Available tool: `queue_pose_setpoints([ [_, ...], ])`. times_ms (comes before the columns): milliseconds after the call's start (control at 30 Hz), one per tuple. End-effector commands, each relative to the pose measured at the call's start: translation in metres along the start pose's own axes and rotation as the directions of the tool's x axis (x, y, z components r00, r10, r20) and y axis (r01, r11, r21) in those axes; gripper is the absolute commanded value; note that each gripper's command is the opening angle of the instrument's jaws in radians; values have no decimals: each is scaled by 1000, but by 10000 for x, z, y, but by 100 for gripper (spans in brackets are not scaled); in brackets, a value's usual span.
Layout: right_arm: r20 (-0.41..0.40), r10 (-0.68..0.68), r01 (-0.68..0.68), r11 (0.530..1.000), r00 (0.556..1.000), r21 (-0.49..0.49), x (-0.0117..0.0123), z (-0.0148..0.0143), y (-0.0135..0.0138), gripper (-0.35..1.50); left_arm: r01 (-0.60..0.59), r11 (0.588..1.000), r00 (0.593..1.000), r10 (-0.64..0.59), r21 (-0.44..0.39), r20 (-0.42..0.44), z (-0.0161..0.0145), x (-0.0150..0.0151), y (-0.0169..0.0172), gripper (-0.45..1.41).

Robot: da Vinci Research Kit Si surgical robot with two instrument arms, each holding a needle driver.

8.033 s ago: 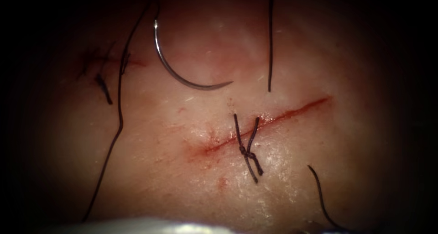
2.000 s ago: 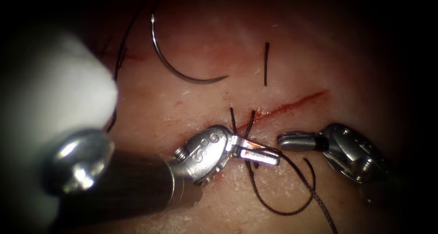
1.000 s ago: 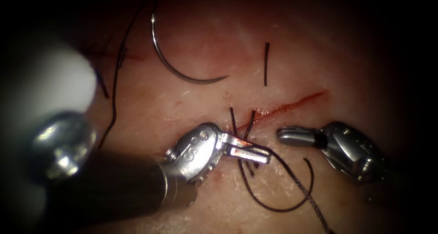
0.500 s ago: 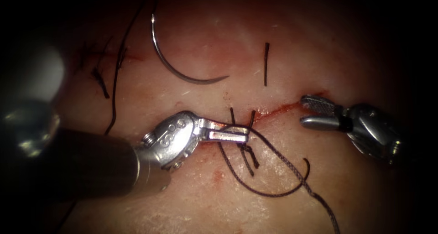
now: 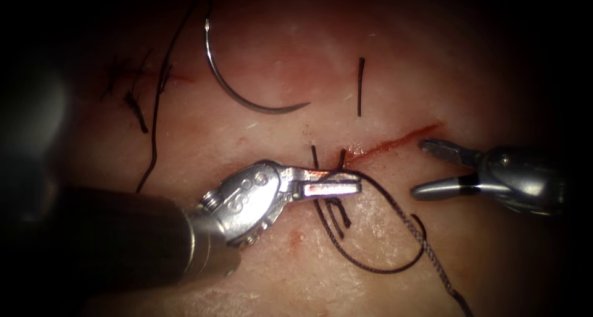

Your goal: Wound Closure

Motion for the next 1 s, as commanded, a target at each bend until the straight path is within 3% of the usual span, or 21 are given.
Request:
queue_pose_setpoints([
  [33,0,-8,8,1000,1000,1,-4,18,-8,126,4,1000,1000,-4,4,0,7,-10,7,-45],
  [167,31,-31,31,999,999,7,-6,23,-18,136,2,998,999,-5,66,46,8,-11,6,-45],
  [433,30,-54,53,998,998,25,-10,16,-30,120,61,970,966,-117,235,231,8,-6,11,-45],
  [733,33,-69,68,997,997,45,-20,20,-28,116,78,975,927,-148,208,346,5,4,28,-45],
  [833,33,-69,67,997,997,46,-19,19,-29,115,94,982,910,-152,165,386,0,9,39,-45],
  [1000,24,-74,73,996,997,47,-19,19,-29,109,127,985,855,-170,119,490,-5,26,44,-45],
])
